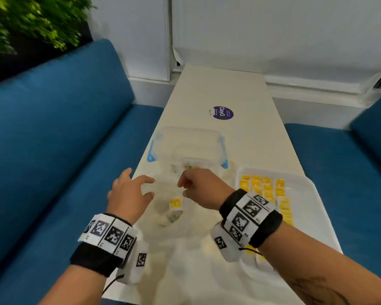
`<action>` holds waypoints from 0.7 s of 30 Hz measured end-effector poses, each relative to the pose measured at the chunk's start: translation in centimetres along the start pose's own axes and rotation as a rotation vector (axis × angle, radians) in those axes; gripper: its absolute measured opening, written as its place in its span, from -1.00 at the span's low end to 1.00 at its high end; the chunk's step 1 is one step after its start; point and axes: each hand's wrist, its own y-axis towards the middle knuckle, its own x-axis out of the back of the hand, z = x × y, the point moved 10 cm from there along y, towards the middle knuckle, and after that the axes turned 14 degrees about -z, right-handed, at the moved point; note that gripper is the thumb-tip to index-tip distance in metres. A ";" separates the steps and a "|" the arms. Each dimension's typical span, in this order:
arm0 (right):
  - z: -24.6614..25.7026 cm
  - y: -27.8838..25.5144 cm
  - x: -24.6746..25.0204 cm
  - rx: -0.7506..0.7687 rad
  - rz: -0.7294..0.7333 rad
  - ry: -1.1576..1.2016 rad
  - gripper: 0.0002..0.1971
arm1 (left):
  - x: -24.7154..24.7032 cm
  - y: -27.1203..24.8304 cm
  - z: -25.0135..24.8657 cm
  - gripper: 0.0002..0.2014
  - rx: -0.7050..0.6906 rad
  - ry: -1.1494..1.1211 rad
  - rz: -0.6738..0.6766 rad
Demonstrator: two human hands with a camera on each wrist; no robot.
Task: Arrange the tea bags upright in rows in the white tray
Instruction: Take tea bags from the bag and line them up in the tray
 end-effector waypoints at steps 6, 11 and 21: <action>6.1 1.1 -7.0 0.323 0.136 -0.417 -0.68 | -5.2 0.1 2.7 -0.50 0.031 0.008 0.234; 6.3 0.1 -10.8 0.369 0.278 -0.536 -0.72 | -6.1 0.1 4.5 -0.37 0.026 -0.063 0.233; 1.4 0.6 -9.5 0.063 0.199 -0.595 -0.66 | -1.0 -1.8 0.0 -0.34 -0.210 0.093 -0.076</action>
